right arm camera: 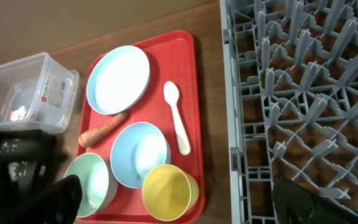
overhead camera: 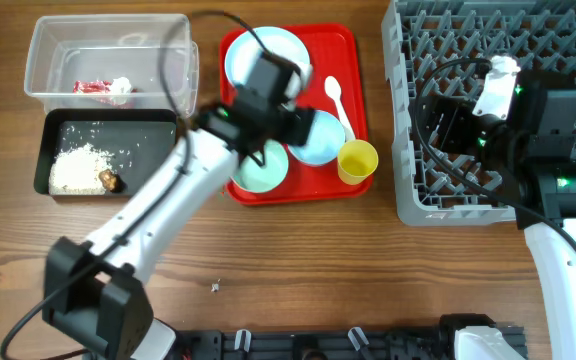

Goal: Sort waste into correct bins and load items into the dishwasher rack
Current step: 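Grasp the carrot on the red tray with the left gripper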

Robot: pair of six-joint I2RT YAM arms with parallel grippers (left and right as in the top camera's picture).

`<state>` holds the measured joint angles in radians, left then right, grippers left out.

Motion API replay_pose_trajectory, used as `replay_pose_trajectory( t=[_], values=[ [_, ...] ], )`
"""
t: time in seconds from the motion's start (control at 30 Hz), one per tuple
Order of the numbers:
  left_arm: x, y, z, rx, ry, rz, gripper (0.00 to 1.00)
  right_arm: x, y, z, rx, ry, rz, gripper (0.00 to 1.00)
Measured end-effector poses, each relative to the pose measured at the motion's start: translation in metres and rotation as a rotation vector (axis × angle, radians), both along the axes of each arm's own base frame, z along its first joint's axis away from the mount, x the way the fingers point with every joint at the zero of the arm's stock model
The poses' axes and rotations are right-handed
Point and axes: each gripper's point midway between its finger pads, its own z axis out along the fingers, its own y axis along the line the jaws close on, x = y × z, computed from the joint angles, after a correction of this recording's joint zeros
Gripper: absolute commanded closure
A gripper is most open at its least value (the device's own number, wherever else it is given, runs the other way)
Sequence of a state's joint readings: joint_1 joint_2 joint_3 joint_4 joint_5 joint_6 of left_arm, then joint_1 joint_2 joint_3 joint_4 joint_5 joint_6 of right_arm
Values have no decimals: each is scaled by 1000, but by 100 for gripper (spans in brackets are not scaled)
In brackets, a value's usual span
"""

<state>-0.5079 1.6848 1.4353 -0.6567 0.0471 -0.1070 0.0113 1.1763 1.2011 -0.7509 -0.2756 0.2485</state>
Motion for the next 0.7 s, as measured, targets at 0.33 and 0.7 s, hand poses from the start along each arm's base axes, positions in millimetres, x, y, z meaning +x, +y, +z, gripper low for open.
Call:
replay_pose_trajectory(
  t=[0.33, 0.7],
  values=[
    [71, 95, 24, 6, -91, 69, 34, 2, 0, 2, 0, -10, 0, 0],
    [65, 70, -108, 166, 125, -209, 36, 2, 0, 0, 0, -3, 0, 0]
  ],
)
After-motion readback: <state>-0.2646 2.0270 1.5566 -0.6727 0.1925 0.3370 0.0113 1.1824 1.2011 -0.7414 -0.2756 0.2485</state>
